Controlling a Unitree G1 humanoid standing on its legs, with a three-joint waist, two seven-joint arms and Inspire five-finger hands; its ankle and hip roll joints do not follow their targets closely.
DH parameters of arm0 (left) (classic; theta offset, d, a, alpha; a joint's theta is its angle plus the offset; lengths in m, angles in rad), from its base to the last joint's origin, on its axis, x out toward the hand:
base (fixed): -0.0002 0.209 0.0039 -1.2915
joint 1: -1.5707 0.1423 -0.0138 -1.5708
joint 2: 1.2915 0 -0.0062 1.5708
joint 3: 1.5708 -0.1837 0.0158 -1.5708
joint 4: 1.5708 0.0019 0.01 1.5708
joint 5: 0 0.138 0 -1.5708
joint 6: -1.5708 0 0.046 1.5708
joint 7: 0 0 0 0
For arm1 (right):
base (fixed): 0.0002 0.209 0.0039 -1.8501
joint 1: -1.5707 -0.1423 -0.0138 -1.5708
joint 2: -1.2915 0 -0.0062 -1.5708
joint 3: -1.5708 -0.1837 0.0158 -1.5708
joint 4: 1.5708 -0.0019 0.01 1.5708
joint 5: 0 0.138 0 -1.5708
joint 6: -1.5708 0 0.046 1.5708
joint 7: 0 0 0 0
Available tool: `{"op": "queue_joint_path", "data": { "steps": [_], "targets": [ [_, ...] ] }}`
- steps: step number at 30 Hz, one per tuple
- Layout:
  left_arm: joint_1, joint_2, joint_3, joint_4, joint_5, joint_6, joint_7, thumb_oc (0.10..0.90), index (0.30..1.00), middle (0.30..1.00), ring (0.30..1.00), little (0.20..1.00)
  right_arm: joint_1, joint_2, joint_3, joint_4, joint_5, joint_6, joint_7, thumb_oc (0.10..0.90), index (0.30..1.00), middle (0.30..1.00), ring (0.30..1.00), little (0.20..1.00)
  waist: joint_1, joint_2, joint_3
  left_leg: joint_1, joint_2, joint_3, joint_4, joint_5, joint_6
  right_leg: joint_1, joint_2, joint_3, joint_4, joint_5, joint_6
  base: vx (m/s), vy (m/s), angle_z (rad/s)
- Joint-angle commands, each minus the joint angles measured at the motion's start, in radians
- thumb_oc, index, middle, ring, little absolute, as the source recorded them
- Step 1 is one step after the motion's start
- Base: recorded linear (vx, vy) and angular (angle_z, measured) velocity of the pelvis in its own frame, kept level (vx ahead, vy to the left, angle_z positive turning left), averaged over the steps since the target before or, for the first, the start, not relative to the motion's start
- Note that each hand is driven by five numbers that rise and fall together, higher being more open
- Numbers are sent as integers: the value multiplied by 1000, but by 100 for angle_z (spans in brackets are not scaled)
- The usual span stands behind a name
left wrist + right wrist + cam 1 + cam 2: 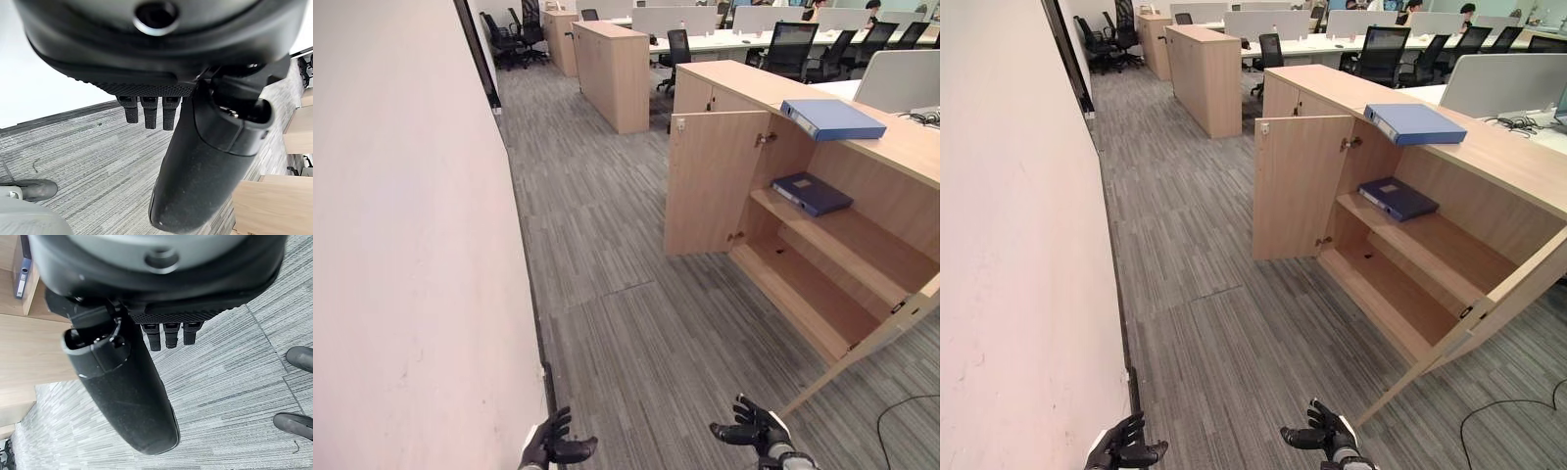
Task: Put the empty folder in the office cabinet
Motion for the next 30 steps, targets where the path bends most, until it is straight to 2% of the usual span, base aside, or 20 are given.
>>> {"op": "queue_joint_path", "data": {
  "steps": [1, 30],
  "targets": [
    [-70, 44, -2, -62, 5, -72, -1, 800, 900, 900, 900, 900, -67, -58, 23, -77, 26, -63, 12, 800, 900, 900, 900, 900, 9, -30, -1, -20, 36, -108, 1, -65, -55, 11, -78, -2, -1, -71, 77, 0, 0, 0],
    [-97, 31, -25, -5, -12, -56, -8, 800, 900, 900, 900, 900, -85, -61, 28, -2, 18, -42, 16, 800, 900, 900, 900, 900, -4, -27, 8, -37, 41, -126, 3, -59, -65, 5, -60, -7, -6, -84, 66, 0, 0, 0]
  ]
}}
